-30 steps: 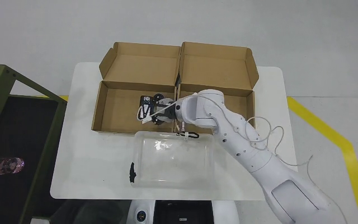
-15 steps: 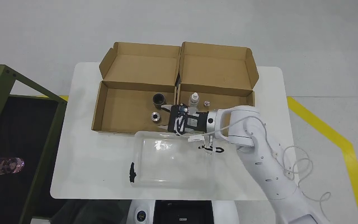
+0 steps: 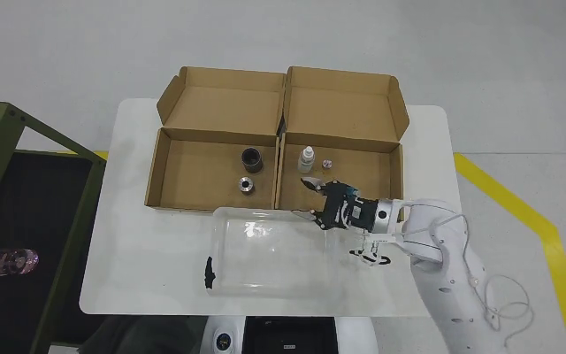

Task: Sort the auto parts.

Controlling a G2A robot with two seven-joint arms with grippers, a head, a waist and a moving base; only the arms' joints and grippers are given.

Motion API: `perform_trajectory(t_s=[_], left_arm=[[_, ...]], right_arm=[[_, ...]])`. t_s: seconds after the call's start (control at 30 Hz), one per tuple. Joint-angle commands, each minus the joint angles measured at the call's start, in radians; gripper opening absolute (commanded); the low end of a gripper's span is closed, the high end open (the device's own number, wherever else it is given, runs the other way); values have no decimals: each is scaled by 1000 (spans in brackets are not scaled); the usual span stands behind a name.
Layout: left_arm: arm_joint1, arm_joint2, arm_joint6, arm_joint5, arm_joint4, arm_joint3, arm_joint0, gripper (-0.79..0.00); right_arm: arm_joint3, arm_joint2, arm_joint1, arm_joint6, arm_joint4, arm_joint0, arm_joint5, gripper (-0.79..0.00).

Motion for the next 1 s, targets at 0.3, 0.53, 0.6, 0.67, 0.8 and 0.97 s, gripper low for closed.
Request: perform_trajectory(t_s=[0.3,0.53,0.6,0.67,0.8,0.97], left_arm=[[0,0,0,0,0,0,0,0],[0,0,0,0,0,0,0,0],[0,0,0,0,0,0,0,0],[0,0,0,0,0,0,0,0],[0,0,0,0,0,0,0,0],[0,0,0,0,0,0,0,0]], right_arm=[[16,195,30,-341,-131,-187,59,-354],[40,295,45,-540,-223,-297,115,-296],[51,327,49,-585,-238,-327,128,-280],[59,357,54,-621,-254,-358,137,-256],[75,407,61,-672,-274,-407,157,-243],[100,448,68,-717,-265,-443,177,-169]])
